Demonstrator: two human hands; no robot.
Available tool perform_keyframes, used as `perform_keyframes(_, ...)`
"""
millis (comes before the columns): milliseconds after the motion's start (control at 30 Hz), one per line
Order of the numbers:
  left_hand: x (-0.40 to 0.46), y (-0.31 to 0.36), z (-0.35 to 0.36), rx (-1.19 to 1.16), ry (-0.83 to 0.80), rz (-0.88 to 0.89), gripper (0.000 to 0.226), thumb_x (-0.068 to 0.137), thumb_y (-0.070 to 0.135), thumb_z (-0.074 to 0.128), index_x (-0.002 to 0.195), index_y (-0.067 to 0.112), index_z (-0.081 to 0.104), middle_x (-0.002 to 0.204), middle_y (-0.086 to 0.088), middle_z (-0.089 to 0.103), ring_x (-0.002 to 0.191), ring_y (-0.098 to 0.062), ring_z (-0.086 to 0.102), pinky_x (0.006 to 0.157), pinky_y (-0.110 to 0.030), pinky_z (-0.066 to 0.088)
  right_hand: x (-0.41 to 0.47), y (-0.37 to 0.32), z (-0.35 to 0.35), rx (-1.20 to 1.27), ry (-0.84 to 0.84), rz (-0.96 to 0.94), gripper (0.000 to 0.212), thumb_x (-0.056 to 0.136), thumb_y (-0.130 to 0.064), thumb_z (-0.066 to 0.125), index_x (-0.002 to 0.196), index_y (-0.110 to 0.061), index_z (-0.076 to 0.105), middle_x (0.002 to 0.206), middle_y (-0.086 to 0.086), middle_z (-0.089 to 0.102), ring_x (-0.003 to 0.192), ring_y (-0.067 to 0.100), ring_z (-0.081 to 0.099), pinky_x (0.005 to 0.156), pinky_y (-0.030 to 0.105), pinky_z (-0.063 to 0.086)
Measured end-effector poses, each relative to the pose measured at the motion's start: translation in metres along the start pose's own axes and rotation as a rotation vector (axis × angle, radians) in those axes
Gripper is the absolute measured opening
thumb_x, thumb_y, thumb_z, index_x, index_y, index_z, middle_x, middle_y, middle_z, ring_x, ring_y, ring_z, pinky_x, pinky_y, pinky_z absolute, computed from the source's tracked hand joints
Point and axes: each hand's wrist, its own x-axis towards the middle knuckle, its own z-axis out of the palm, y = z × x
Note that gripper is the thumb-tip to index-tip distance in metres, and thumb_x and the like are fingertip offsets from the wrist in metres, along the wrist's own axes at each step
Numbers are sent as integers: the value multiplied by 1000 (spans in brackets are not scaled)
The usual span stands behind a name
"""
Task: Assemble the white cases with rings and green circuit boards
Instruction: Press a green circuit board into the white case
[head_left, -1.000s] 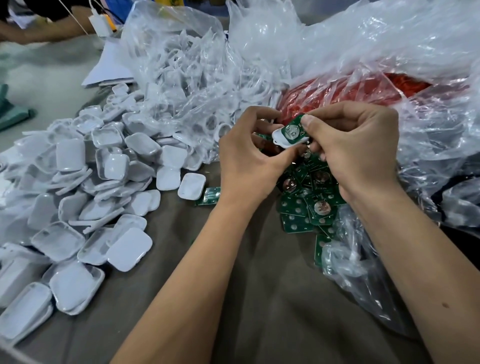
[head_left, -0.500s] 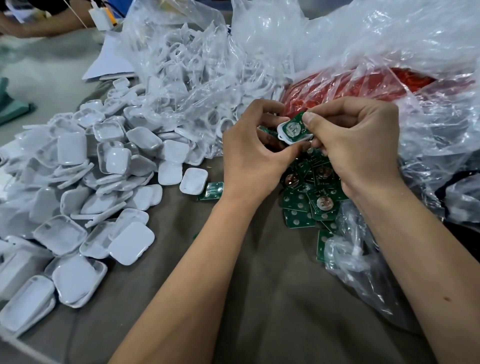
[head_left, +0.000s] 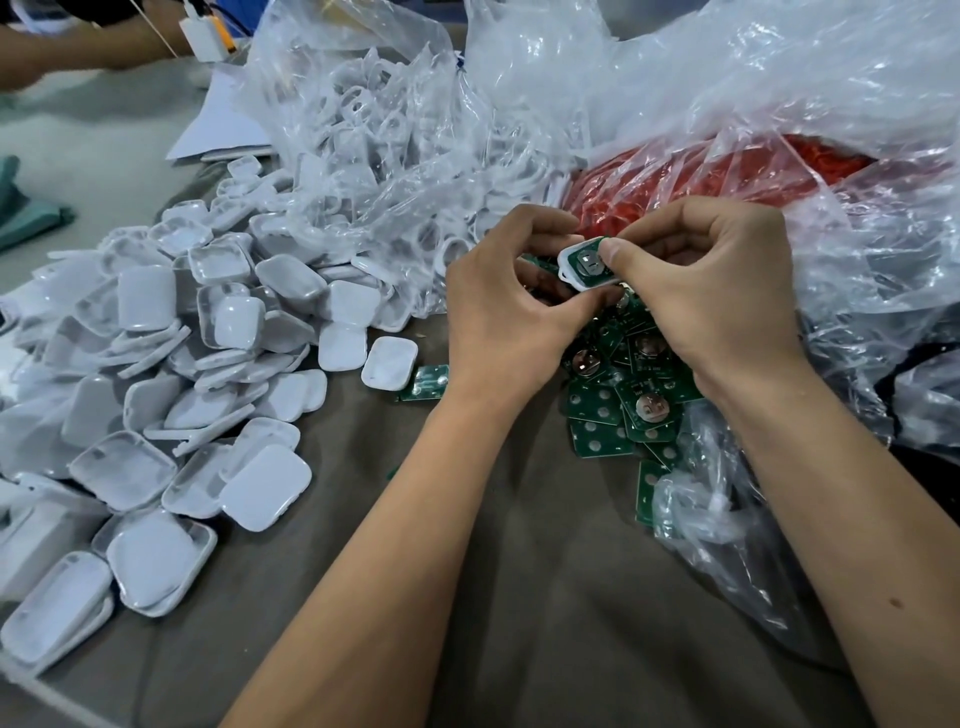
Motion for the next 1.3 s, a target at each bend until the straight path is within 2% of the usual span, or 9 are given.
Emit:
perform_keyframes(200, 0, 0, -2, -28, -45, 2, 47, 63, 22, 97, 102, 23, 70, 89, 11, 75, 68, -9, 70, 60, -23, 56, -1, 0, -2, -24, -44, 12, 12, 81, -25, 87, 86, -20, 77, 73, -6, 74, 64, 10, 72, 62, 35, 63)
perform_keyframes(333, 2, 1, -9, -119, -136, -25, 53, 64, 19, 98, 109, 17, 70, 95, 6, 78, 79, -8, 72, 70, -22, 56, 2, -2, -8, 52, -130, 103, 14, 82, -24, 87, 92, -25, 78, 83, -2, 75, 66, 12, 70, 52, 26, 53)
perform_keyframes(467, 6, -1, -16, -265, -215, -66, 58, 70, 14, 94, 121, 7, 66, 102, -2, 79, 96, -16, 75, 85, -26, 56, 6, -5, -18, 304, -270, 278, 11, 86, -10, 83, 96, -12, 79, 79, 10, 72, 54, 9, 56, 41, 19, 37)
perform_keyframes(667, 3, 0, -10, -706, -234, -290, 46, 83, 0, 78, 126, 4, 61, 105, -15, 76, 95, -26, 72, 85, -35, 58, 3, -15, -19, 466, -254, 337, 11, 86, -9, 82, 88, -8, 71, 80, 13, 68, 55, 12, 51, 42, 21, 37)
perform_keyframes(767, 2, 5, -7, -867, -303, -373, 32, 89, 13, 77, 118, 6, 65, 98, -4, 74, 91, -14, 69, 88, -29, 56, -3, -19, -14, 504, -213, 261, 16, 86, -6, 81, 86, -15, 67, 70, 4, 62, 53, 9, 50, 42, 18, 35)
perform_keyframes(867, 2, 11, -6, -999, -348, -494, 45, 83, 37, 70, 116, 6, 66, 110, -9, 72, 106, -19, 68, 99, -32, 55, -6, -24, -13, 514, -238, 149, 14, 87, -3, 80, 93, -13, 72, 74, 11, 62, 57, 9, 61, 49, 14, 47)
perform_keyframes(967, 3, 13, -5, -1091, -383, -596, 47, 92, 43, 57, 119, 4, 64, 115, -14, 72, 97, -18, 73, 83, -28, 62, -5, -26, -14, 332, -227, -17, 14, 87, -11, 83, 99, -17, 79, 86, 20, 71, 73, 31, 73, 67, 45, 64)
perform_keyframes(1033, 4, 13, -5, -1119, -393, -646, 48, 89, 43, 59, 117, 4, 62, 109, -14, 73, 89, -17, 74, 75, -25, 62, -5, -25, -14, 185, -193, -104, 14, 85, -18, 85, 98, -23, 81, 88, 9, 75, 76, 30, 73, 70, 50, 62)
perform_keyframes(1300, 3, 9, -4, -1095, -382, -721, 35, 101, 39, 52, 109, 8, 66, 97, -9, 74, 80, -15, 73, 72, -26, 62, 0, -24, -21, -71, -191, -258, 19, 82, -29, 88, 99, -27, 79, 92, -5, 66, 74, 1, 61, 67, 17, 48)
